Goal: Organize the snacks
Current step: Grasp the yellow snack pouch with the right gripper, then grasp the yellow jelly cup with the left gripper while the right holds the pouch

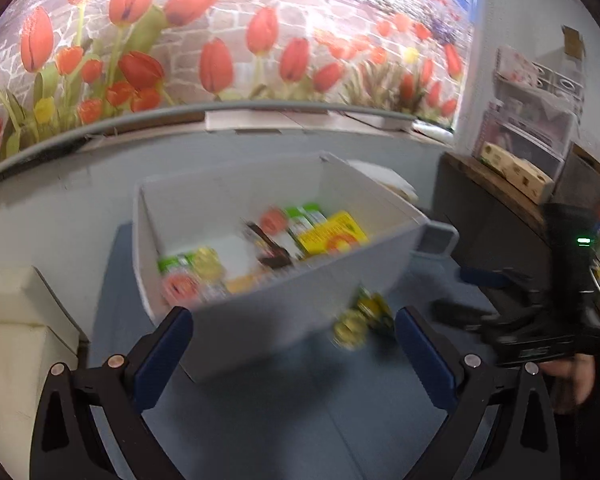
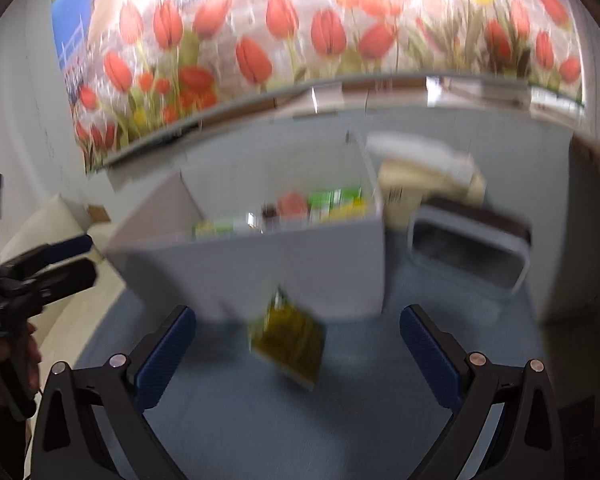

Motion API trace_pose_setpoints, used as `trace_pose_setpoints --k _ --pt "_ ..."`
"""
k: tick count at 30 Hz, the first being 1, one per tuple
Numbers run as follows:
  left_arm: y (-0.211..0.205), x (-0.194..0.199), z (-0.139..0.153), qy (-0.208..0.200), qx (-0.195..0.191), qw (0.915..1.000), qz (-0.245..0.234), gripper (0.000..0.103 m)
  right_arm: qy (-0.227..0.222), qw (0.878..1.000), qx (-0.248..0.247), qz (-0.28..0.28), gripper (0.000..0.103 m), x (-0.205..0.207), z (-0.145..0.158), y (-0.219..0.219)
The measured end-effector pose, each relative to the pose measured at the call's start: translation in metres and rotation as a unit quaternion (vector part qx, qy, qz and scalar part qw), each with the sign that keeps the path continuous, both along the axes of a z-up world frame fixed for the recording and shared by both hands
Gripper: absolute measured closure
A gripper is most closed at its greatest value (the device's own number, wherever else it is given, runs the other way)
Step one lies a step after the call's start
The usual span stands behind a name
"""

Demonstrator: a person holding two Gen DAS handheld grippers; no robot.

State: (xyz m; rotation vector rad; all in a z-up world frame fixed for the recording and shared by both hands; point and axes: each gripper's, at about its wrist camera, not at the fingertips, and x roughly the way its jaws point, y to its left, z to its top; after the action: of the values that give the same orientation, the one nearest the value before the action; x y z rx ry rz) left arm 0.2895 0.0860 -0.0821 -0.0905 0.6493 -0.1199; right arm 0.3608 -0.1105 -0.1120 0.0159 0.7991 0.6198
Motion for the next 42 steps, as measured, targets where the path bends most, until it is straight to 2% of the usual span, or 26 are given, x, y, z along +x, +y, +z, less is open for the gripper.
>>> trace_pose_setpoints --k 3,7,8,10,11,12,13,15,18,20,27,30,32,35,37,42 --pt "-0.015 -0.016 -0.014 0.013 -0.003 0.9999 -0.001 0.0 0.021 1.0 -0.005 0.002 0.0 0.004 -0.025 0.01" --pt "-0.023 -0.034 -0.033 0.032 -0.021 0.9993 -0.002 0.0 0.035 0.999 0.0 -0.003 0.0 0.018 -0.041 0.019" --pt "-0.024 -0.038 -0.037 0.035 -0.023 0.9991 -0.001 0.0 0.037 0.999 0.001 -0.007 0.005 0.023 -0.044 0.02" --pt "-0.023 -0.045 -0.044 0.044 -0.03 0.9986 -0.001 0.0 0.052 0.999 0.005 -0.006 0.024 0.03 -0.048 0.023" --pt "-0.022 -0.047 -0.047 0.047 -0.033 0.9984 0.001 0.0 0.065 0.998 0.003 -0.005 0.042 0.034 -0.052 0.025" --pt "-0.021 -0.049 -0.05 0.049 -0.036 0.9981 0.003 0.0 0.073 0.997 0.001 -0.005 0.048 0.036 -0.054 0.027" --pt "-0.02 -0.05 -0.053 0.053 -0.04 0.9978 0.003 0.0 0.074 0.997 0.013 -0.003 0.047 0.037 -0.055 0.026" --pt "-0.017 -0.05 -0.056 0.058 -0.044 0.9973 0.007 0.0 0.074 0.997 0.023 0.0 0.056 0.037 -0.055 0.025" --pt "-0.014 -0.048 -0.059 0.061 -0.06 0.9962 0.012 0.0 0.073 0.997 0.032 -0.001 0.06 0.036 -0.054 0.021" --pt "-0.017 -0.044 -0.06 0.062 -0.056 0.9964 0.014 0.0 0.069 0.997 0.034 -0.008 0.064 0.034 -0.051 0.016" --pt "-0.037 -0.017 -0.069 0.076 -0.04 0.9963 -0.002 0.0 0.018 0.999 0.046 -0.021 0.066 0.003 -0.018 -0.02" --pt "-0.05 0.004 -0.077 0.089 -0.025 0.9957 0.009 0.0 -0.005 0.998 0.054 -0.028 0.066 -0.015 0.002 -0.041" --pt "-0.058 0.018 -0.083 0.097 -0.029 0.9948 0.013 0.0 -0.016 0.998 0.058 -0.033 0.066 -0.028 0.013 -0.057" --pt "-0.067 0.041 -0.09 0.105 -0.038 0.9934 0.028 0.0 -0.019 0.997 0.073 -0.03 0.066 -0.044 0.021 -0.075" --pt "-0.076 0.058 -0.094 0.106 -0.017 0.9933 0.044 0.0 -0.018 0.997 0.074 -0.031 0.066 -0.052 0.023 -0.085" --pt "-0.09 0.089 -0.103 0.113 0.0 0.9914 0.066 0.001 -0.006 0.995 0.092 -0.035 0.066 -0.062 0.019 -0.1"
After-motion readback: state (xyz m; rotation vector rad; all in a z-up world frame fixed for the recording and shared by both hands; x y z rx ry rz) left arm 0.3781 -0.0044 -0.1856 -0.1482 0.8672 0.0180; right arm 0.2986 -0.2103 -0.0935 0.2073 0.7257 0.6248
